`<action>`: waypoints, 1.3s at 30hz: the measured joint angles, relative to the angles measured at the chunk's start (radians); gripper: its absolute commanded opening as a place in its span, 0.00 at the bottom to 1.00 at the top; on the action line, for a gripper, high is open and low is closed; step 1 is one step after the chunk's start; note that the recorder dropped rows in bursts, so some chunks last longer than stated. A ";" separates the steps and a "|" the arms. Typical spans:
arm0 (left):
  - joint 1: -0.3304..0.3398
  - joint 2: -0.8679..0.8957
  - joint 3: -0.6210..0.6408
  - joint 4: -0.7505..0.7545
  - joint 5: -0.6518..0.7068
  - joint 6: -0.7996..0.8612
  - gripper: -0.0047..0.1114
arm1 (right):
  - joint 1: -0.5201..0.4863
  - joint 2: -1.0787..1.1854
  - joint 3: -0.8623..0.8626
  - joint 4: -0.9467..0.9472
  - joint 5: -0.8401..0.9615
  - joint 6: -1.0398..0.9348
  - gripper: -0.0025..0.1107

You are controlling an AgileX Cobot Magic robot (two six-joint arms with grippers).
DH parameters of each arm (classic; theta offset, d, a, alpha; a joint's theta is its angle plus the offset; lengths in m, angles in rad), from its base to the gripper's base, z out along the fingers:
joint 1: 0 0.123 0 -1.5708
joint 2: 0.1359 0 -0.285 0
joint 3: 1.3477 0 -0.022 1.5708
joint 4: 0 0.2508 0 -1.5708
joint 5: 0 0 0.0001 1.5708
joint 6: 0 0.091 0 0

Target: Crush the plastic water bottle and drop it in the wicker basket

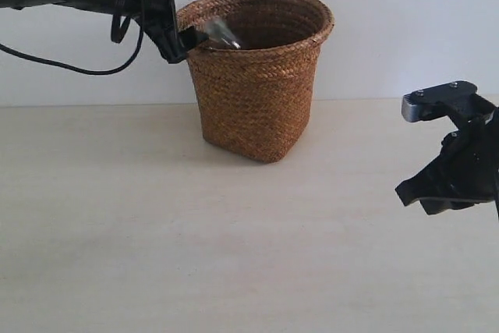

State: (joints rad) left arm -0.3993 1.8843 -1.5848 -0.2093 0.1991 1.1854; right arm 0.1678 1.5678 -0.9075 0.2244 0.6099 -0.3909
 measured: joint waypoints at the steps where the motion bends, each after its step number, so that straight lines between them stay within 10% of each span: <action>1: 0.000 0.000 -0.002 0.000 0.000 0.000 0.70 | 0.000 0.000 0.000 0.000 -0.006 0.000 0.02; 10: 0.000 -0.081 -0.006 0.022 0.229 -0.018 0.08 | 0.000 0.000 0.000 0.000 -0.040 0.000 0.02; 21: 0.000 -0.191 -0.007 0.194 0.666 -0.386 0.08 | 0.000 0.000 -0.043 0.166 -0.178 -0.064 0.02; 29: 0.002 -0.218 -0.007 0.309 0.996 -0.805 0.08 | -0.001 -0.010 -0.286 -0.044 0.348 0.075 0.02; 39: 0.002 -0.533 0.418 0.313 0.876 -0.992 0.08 | -0.094 -0.352 -0.051 -0.149 0.249 0.185 0.02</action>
State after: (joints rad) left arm -0.3978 1.3515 -1.1669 0.1038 1.0754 0.1934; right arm 0.0736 1.2156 -0.9589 0.0755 0.8592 -0.2061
